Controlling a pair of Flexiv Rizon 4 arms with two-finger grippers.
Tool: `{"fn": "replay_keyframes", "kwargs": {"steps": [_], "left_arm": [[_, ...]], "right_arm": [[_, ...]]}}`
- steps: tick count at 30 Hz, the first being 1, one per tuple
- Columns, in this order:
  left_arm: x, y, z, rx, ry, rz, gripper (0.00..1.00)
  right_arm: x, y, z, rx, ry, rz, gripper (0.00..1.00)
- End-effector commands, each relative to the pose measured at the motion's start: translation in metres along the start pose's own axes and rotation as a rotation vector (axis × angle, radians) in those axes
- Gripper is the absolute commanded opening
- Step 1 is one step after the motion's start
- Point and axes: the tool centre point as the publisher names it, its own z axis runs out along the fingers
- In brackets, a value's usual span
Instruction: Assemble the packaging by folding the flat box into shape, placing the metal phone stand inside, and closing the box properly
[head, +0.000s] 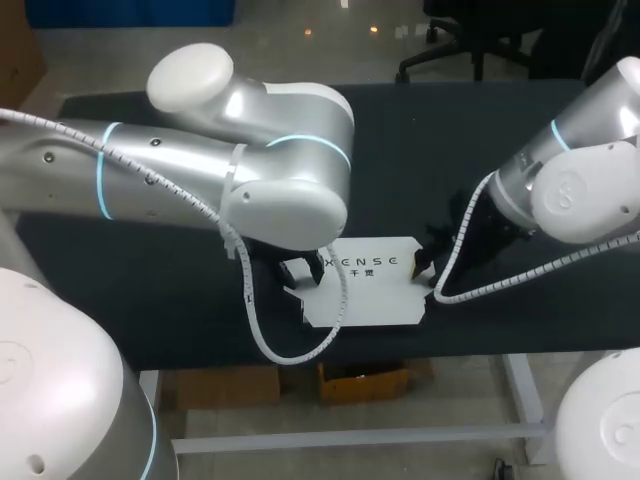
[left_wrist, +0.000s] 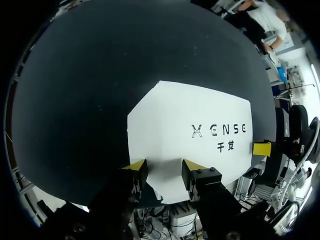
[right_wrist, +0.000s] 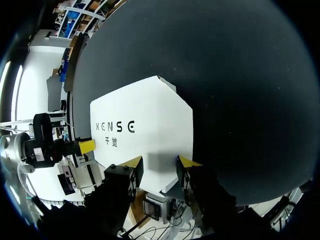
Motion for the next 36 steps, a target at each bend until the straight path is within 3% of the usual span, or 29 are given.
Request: {"fn": "replay_keyframes", "kwargs": {"steps": [1, 15, 36], "left_arm": [[-0.0012, 0.0027, 0.0018, 0.016, 0.013, 0.001, 0.45], [-0.0002, 0.0121, 0.0001, 0.038, 0.077, -0.003, 0.45], [0.0026, 0.009, 0.0069, 0.008, 0.139, -0.004, 0.44]], "right_arm": [[-0.0032, 0.0004, -0.0015, -0.003, 0.016, -0.004, 0.42], [-0.0053, -0.0013, 0.0033, -0.004, 0.064, -0.014, 0.41], [-0.0017, -0.0002, 0.0033, -0.06, 0.112, -0.074, 0.41]]}}
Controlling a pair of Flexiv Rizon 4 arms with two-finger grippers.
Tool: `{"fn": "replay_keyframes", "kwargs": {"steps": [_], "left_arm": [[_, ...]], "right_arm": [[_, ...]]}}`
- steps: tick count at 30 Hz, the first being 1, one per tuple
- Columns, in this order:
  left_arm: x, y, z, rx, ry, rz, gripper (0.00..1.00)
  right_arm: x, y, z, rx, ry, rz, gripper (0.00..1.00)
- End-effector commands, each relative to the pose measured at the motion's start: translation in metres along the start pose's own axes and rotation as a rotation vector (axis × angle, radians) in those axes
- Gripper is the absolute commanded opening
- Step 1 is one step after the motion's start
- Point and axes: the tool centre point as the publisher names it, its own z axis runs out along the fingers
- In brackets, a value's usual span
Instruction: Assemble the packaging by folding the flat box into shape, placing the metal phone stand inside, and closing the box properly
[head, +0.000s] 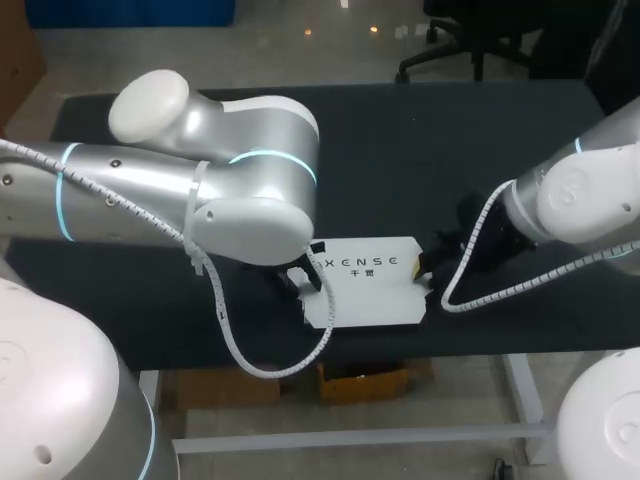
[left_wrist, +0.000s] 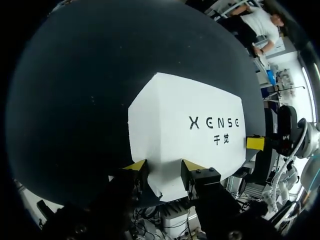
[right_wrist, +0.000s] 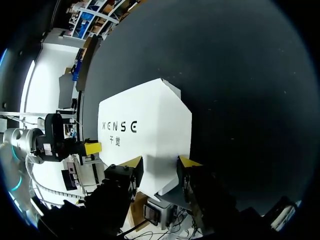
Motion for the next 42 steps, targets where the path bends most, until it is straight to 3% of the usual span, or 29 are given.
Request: {"fn": "replay_keyframes", "kwargs": {"steps": [1, 26, 42], "left_arm": [[-0.0006, -0.0028, 0.0027, -0.009, 0.009, 0.001, 0.44], [0.003, -0.006, 0.0109, -0.04, 0.107, -0.013, 0.41], [0.003, -0.0087, 0.0121, -0.068, 0.162, -0.027, 0.46]], "right_arm": [[0.0005, -0.001, 0.0013, -0.003, 0.012, -0.007, 0.41], [-0.0043, 0.0023, 0.006, -0.021, 0.08, -0.019, 0.4], [0.0009, 0.0074, 0.0079, -0.028, 0.13, -0.027, 0.41]]}}
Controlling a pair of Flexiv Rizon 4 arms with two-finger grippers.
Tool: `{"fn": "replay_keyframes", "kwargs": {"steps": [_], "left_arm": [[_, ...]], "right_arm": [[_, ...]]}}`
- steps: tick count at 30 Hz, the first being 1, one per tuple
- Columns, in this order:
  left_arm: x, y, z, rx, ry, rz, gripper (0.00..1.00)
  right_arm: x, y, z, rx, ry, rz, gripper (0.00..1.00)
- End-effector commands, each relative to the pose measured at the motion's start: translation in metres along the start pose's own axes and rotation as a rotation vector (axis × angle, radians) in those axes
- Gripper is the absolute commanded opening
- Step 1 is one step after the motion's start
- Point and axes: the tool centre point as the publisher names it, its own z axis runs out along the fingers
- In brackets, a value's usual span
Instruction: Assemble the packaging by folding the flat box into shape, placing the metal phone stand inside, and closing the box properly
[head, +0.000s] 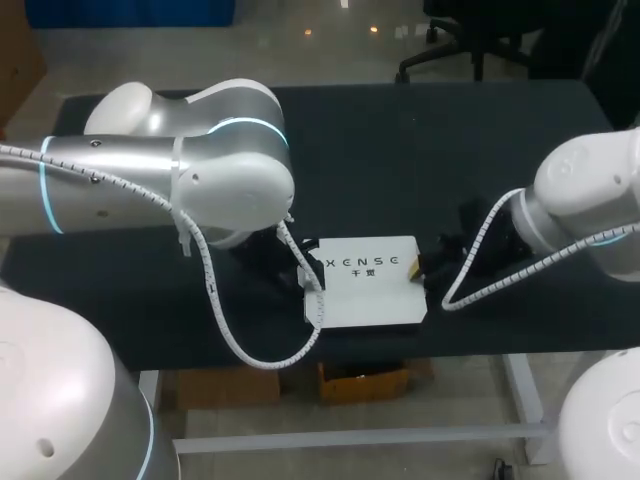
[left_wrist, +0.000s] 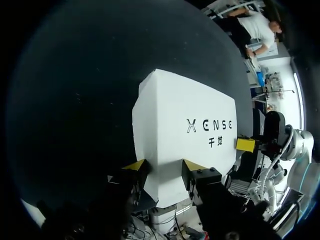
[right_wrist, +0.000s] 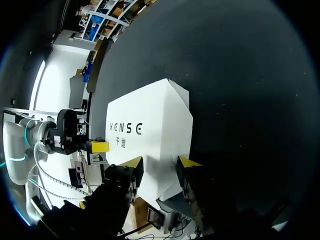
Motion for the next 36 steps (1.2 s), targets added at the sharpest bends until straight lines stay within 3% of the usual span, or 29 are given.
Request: {"fn": "replay_keyframes", "kwargs": {"steps": [1, 14, 36], "left_arm": [[-0.003, -0.005, 0.002, -0.018, 0.014, -0.002, 0.46], [0.0, -0.009, 0.004, -0.046, 0.049, -0.018, 0.44], [0.008, -0.011, 0.001, -0.072, 0.022, -0.033, 0.46]], "right_arm": [[0.0, 0.004, 0.0, 0.005, 0.028, -0.002, 0.41], [0.003, 0.009, 0.002, 0.015, 0.051, 0.0, 0.4], [0.004, 0.004, 0.007, 0.028, 0.05, -0.004, 0.4]]}}
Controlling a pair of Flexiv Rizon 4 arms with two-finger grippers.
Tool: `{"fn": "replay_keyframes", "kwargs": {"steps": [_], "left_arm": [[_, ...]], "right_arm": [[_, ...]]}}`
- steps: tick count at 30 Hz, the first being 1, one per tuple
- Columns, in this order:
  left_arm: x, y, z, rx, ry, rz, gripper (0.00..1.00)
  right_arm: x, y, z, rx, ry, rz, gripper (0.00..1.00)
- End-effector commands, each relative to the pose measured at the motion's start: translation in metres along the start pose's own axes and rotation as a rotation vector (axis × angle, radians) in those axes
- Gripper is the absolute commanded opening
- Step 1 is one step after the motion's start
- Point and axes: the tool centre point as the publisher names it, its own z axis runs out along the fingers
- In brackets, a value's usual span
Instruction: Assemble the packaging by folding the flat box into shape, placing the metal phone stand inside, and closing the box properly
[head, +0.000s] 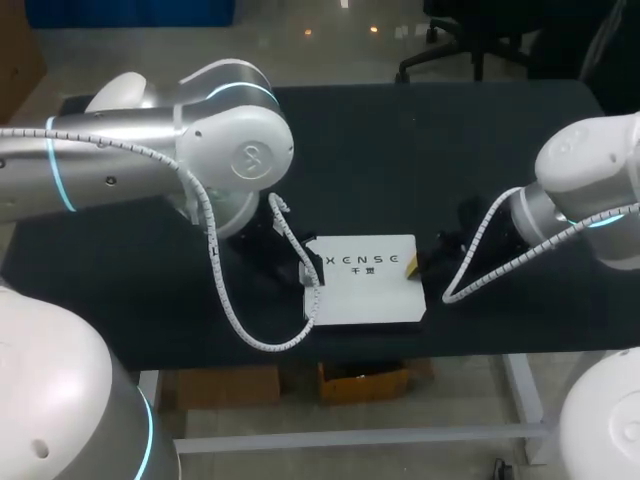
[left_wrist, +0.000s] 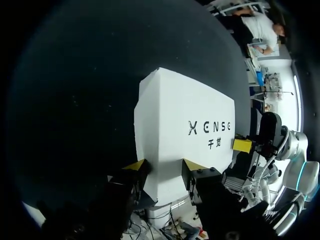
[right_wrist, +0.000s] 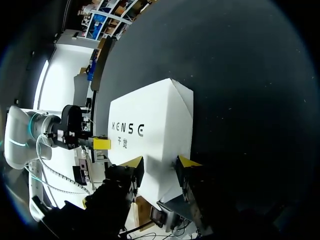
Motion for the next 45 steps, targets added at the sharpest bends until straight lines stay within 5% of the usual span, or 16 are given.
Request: {"fn": "replay_keyframes", "kwargs": {"steps": [1, 45], "left_arm": [[0.006, -0.004, 0.003, -0.013, -0.008, -0.003, 0.46], [0.012, -0.006, -0.004, -0.046, -0.034, -0.041, 0.47]], "right_arm": [[0.002, -0.001, 0.003, 0.003, 0.006, -0.001, 0.4], [0.015, 0.004, -0.004, 0.078, -0.048, 0.058, 0.35]]}}
